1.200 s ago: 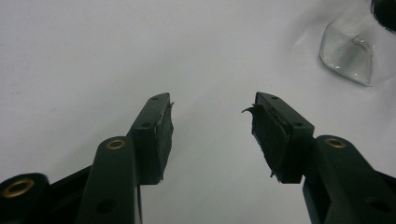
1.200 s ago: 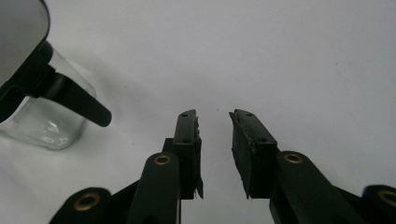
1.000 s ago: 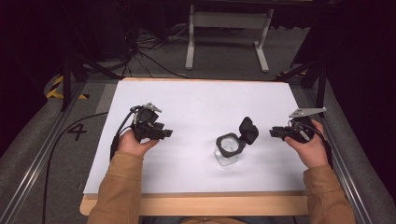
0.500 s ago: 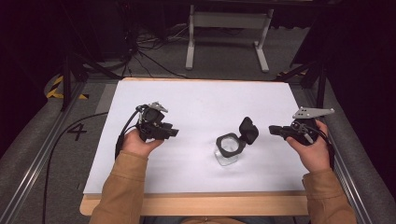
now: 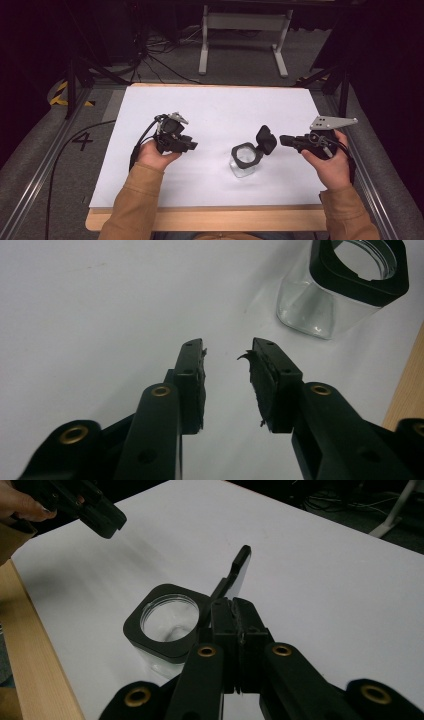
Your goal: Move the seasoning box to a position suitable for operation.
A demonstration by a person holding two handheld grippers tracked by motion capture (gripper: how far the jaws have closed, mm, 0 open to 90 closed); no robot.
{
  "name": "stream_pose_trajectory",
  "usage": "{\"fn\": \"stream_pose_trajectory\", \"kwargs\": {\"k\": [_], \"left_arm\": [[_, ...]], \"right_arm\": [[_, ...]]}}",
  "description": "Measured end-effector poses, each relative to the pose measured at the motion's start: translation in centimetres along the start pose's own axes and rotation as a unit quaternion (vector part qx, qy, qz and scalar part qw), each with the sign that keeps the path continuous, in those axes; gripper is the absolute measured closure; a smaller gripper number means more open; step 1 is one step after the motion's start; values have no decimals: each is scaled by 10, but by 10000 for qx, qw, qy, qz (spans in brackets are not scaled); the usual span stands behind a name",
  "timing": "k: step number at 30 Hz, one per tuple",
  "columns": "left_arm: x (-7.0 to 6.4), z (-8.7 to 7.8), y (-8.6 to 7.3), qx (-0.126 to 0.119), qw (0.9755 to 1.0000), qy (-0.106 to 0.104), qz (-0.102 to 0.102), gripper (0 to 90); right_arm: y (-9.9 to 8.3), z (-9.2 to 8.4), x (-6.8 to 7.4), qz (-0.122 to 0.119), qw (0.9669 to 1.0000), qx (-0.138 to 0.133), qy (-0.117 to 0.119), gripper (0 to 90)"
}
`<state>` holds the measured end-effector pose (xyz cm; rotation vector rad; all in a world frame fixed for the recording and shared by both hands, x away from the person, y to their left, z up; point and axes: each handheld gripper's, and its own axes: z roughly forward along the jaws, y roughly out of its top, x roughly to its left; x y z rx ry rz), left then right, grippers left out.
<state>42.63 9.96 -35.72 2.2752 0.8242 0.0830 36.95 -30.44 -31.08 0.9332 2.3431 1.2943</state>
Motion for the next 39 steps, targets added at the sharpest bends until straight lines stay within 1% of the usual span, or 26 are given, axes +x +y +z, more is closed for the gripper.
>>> {"fn": "stream_pose_trajectory", "kwargs": {"k": [1, 2, 3, 5, 6, 7, 9, 10, 11, 12, 13, 16, 17, 18, 21, 22, 24, 25, 28, 34, 39], "left_arm": [[-6, 8, 3, 56, 9999, -46, 100, 689], [-6, 8, 3, 56, 9999, -46, 100, 717], [-10, 14, 5, 77, 9998, -106, 157, 717], [-19, 27, 8, 171, 9990, -259, 308, 754], [-23, 32, 9, 200, 9988, -320, 313, 754], [-27, 39, 11, 268, 9981, -400, 387, 761], [-37, 53, 14, 307, 9969, -553, 478, 767], [-40, 56, 15, 347, 9963, -573, 540, 769], [-47, 62, 17, 356, 9954, -620, 632, 771], [-51, 65, 18, 351, 9951, -646, 656, 773], [-54, 66, 20, 367, 9945, -679, 707, 773], [-59, 70, 21, 280, 9940, -744, 751, 775], [-59, 70, 21, 280, 9940, -744, 751, 775], [-62, 71, 22, 218, 9939, -784, 742, 775], [-64, 73, 23, 187, 9941, -784, 732, 775], [-66, 74, 23, 142, 9938, -807, 753, 774], [-68, 75, 24, 153, 9935, -824, 772, 778], [-67, 75, 24, 207, 9930, -802, 845, 779], [-67, 75, 24, 177, 9933, -814, 805, 779], [-67, 75, 24, 172, 9934, -797, 807, 780], [-67, 74, 25, 182, 9932, -804, 819, 780]], "right_arm": [[0, 1, 1, -28, 10000, -12, 3, 896], [1, 2, 2, -57, 10000, -37, -30, 897], [1, 2, 2, -57, 10000, -37, -30, 897], [2, 2, 4, -108, 9999, -75, -61, 897], [2, 2, 4, -108, 9999, -75, -61, 897], [2, 3, 5, -110, 9999, -80, -64, 897], [3, 3, 5, -114, 9998, -108, -95, 896], [3, 3, 5, -123, 9998, -115, -115, 896], [3, 3, 5, -130, 9998, -123, -125, 896], [4, 4, 5, -141, 9997, -147, -133, 896], [4, 4, 6, -157, 9996, -164, -143, 897], [4, 6, 7, -177, 9996, -178, -146, 897], [4, 6, 8, -190, 9996, -166, -160, 897], [5, 7, 8, -205, 9995, -156, -191, 897], [5, 7, 9, -214, 9995, -151, -199, 897], [5, 7, 9, -226, 9994, -147, -203, 897], [5, 7, 8, -249, 9993, -144, -220, 897], [5, 7, 8, -246, 9993, -141, -229, 896], [5, 8, 9, -279, 9992, -138, -257, 897], [5, 9, 13, -355, 9988, -134, -293, 897], [6, 10, 16, -403, 9988, -131, -225, 897]]}}
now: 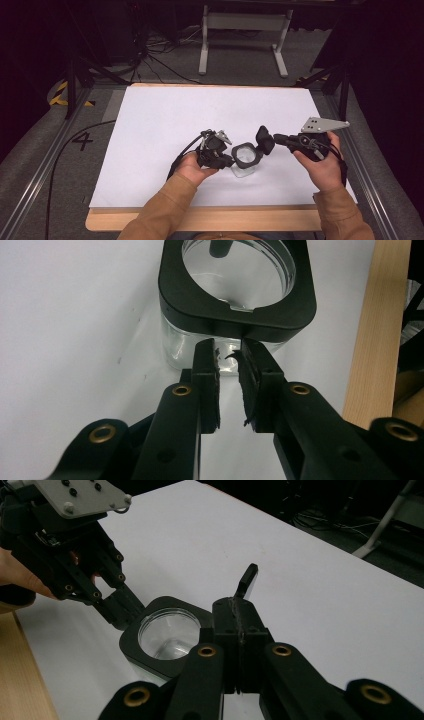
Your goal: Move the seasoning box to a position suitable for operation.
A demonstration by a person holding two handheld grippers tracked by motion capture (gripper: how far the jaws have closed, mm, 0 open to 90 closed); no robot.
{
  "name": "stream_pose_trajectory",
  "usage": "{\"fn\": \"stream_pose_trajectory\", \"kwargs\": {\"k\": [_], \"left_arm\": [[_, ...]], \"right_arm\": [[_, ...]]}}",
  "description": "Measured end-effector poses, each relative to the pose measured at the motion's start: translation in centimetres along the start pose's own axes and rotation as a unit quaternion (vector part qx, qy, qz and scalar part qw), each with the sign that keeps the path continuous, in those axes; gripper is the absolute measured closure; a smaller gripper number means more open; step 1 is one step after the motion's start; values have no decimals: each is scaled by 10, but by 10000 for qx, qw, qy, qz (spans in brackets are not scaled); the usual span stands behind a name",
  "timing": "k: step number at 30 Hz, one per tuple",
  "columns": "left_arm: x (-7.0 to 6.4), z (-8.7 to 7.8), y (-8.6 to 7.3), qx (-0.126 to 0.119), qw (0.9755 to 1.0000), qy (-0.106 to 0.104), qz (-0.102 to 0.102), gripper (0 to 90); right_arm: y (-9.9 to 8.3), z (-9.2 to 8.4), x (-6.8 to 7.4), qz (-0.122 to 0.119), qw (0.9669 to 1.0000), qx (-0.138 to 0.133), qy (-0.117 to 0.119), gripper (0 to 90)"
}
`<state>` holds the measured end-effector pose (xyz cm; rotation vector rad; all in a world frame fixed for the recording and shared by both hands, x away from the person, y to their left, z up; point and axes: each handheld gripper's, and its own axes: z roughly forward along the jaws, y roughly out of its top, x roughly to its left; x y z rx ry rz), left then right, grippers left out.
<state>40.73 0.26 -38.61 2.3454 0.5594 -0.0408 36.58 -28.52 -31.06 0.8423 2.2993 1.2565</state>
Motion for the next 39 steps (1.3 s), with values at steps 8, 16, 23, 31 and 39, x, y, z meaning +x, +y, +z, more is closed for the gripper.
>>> {"fn": "stream_pose_trajectory", "kwargs": {"k": [8, 16, 23, 31, 39], "left_arm": [[0, 0, 0, -5, 10000, -14, -18, 778], [0, 1, 0, 11, 10000, -50, -43, 767], [2, -2, -2, 124, 9999, 2, -10, 746], [18, -25, -9, -117, 9994, 151, -292, 742], [22, -37, -12, -301, 9986, 253, -363, 736]], "right_arm": [[0, 14, 11, -161, 9992, 201, 304, 897], [-2, 29, 22, -301, 9973, 455, 497, 897], [-6, 41, 27, -341, 9951, 669, 643, 896], [-12, 54, 31, -389, 9923, 915, 743, 895], [-13, 58, 32, -433, 9904, 1040, 795, 889]]}}
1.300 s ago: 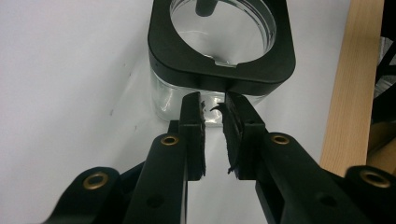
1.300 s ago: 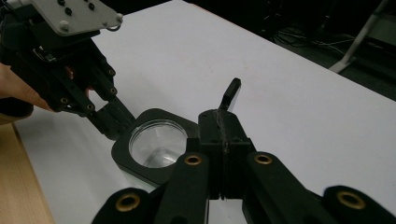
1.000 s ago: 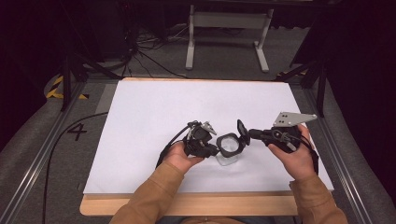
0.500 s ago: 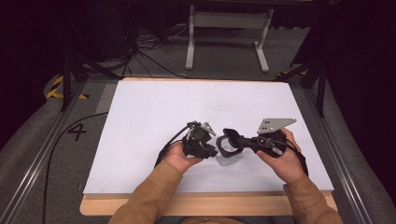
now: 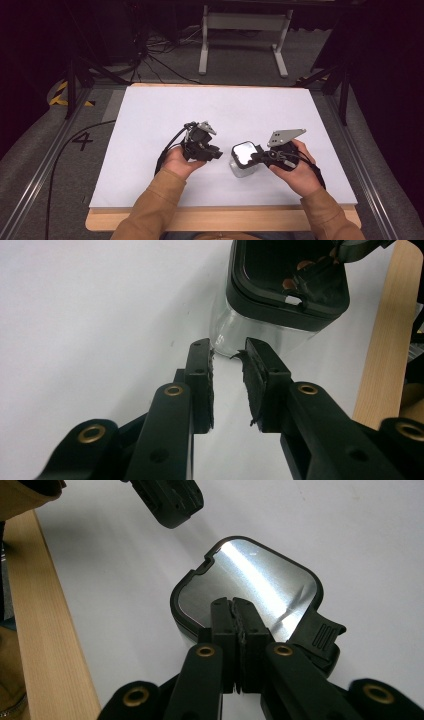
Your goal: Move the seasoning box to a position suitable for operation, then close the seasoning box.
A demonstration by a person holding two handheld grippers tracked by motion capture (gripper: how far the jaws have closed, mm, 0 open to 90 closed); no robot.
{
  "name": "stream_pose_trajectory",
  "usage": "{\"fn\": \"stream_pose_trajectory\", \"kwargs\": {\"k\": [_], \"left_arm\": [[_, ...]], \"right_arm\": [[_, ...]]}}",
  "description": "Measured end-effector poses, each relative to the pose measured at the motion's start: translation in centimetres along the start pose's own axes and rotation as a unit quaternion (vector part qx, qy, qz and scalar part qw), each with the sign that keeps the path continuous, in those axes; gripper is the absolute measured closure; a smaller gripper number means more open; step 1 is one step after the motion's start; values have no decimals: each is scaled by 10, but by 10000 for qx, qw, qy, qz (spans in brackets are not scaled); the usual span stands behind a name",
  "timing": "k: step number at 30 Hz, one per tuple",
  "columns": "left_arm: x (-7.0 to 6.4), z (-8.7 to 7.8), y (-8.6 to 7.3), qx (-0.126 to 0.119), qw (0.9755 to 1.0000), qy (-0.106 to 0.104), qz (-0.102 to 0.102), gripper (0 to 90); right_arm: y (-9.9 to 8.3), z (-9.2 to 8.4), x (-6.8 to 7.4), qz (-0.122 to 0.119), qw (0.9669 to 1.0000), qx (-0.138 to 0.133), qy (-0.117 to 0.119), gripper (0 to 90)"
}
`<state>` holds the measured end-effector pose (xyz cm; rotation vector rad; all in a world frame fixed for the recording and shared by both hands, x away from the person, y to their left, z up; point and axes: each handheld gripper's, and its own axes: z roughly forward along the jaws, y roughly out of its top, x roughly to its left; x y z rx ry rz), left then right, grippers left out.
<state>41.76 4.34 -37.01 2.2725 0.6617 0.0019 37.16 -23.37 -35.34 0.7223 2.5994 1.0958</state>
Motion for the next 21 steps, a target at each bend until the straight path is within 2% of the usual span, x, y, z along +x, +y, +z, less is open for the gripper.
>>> {"fn": "stream_pose_trajectory", "kwargs": {"k": [3, 9, 10, 11, 15, 16, 17, 18, 21], "left_arm": [[2, -3, -1, -34, 10000, 7, -8, 733], [13, -27, -2, -305, 9992, 147, -190, 727], [13, -27, -2, -305, 9992, 147, -190, 727], [16, -32, -4, -419, 9987, 168, -229, 727], [19, -41, -5, -514, 9981, 210, -273, 726], [21, -46, -7, -607, 9973, 223, -341, 726], [21, -46, -7, -607, 9973, 223, -341, 726], [23, -50, -8, -634, 9971, 249, -351, 725], [25, -51, -9, -662, 9966, 257, -406, 724]], "right_arm": [[0, -6, -2, 32, 9999, -119, -58, 889], [-7, -27, -14, 293, 9989, -266, -235, 886], [-7, -27, -14, 293, 9989, -266, -235, 886], [-13, -31, -20, 390, 9986, -210, -294, 889], [-21, -33, -28, 559, 9980, -65, -294, 891], [-26, -31, -32, 620, 9976, 66, -299, 892], [-26, -31, -32, 620, 9976, 66, -299, 892], [-29, -27, -36, 715, 9970, 227, -208, 893], [-33, -22, -39, 738, 9966, 334, -161, 893]]}}
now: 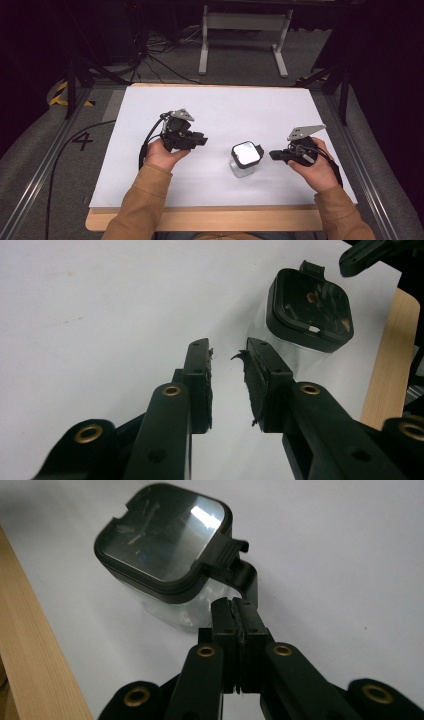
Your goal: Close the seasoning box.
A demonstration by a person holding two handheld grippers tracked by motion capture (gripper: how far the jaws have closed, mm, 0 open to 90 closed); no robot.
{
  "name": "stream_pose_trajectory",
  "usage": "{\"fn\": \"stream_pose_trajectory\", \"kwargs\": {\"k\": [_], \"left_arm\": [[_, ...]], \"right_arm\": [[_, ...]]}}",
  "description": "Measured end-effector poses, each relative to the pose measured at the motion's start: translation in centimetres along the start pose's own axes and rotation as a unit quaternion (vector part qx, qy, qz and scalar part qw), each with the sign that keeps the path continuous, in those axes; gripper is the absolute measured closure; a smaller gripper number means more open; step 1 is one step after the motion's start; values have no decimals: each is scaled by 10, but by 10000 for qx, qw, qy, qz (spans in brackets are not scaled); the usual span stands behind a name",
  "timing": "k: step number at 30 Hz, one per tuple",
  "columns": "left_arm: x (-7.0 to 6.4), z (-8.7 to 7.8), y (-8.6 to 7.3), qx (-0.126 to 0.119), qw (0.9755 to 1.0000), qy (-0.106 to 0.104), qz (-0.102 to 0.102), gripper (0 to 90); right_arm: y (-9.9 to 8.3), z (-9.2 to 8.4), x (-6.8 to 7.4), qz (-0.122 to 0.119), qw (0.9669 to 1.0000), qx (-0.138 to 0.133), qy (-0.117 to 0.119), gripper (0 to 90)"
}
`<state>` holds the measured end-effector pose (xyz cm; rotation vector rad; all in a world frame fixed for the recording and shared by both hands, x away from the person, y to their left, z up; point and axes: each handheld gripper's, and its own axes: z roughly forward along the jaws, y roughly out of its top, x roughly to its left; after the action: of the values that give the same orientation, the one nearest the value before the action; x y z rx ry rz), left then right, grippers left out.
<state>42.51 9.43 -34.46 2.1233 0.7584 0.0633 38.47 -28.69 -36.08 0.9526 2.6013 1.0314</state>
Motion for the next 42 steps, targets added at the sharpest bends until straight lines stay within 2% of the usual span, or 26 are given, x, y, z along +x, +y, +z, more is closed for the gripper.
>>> {"fn": "stream_pose_trajectory", "kwargs": {"k": [2, 7, 16, 18, 27, 33, 37, 39, 40, 42], "left_arm": [[2, 0, -1, 6, 10000, 4, -12, 723], [1, 0, -2, 32, 10000, 23, -10, 721], [1, -2, -7, 49, 9999, 53, -70, 719], [1, -2, -8, 97, 9999, 72, -99, 719], [1, -7, -17, 97, 9997, 142, -180, 716], [-1, -6, -21, 163, 9995, 171, -213, 717], [-4, 5, -20, 294, 9994, 108, -131, 719], [-4, 9, -19, 296, 9995, 92, -111, 720], [-5, 13, -18, 375, 9992, 61, -82, 726], [-7, 24, -14, 428, 9991, 25, 36, 745]], "right_arm": [[-3, 8, -3, 42, 9998, 169, 73, 894], [-6, 19, -7, 96, 9992, 324, 233, 894], [-4, 34, -9, 64, 9985, 391, 383, 898], [-5, 38, -12, 91, 9984, 420, 367, 898], [-2, 43, -23, 105, 9993, 248, 268, 899], [1, 51, -34, 86, 10000, 16, 37, 900], [0, 49, -35, 98, 9999, -49, -65, 899], [-1, 43, -33, 109, 9998, -109, -82, 899], [-1, 39, -32, 108, 9998, -121, -98, 899], [-4, 32, -30, 113, 9998, -95, -123, 899]]}}
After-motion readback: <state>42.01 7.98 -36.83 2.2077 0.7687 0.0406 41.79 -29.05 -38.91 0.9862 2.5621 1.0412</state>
